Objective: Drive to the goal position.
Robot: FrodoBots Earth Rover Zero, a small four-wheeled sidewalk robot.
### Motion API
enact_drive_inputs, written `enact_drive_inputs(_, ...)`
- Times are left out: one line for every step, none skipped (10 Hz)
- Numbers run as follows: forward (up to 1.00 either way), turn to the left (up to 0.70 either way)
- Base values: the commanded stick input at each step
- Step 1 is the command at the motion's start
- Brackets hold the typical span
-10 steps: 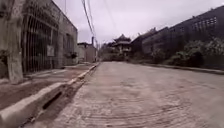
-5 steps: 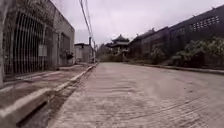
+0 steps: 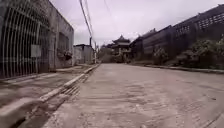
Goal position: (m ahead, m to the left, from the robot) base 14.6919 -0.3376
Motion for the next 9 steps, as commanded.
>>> enact_drive_inputs(1.0, 0.0)
enact_drive_inputs(1.0, 0.0)
enact_drive_inputs(1.0, 0.0)
enact_drive_inputs(1.0, 0.0)
enact_drive_inputs(1.0, 0.0)
enact_drive_inputs(1.0, 0.0)
enact_drive_inputs(1.0, 0.0)
enact_drive_inputs(1.0, 0.0)
enact_drive_inputs(1.0, 0.0)
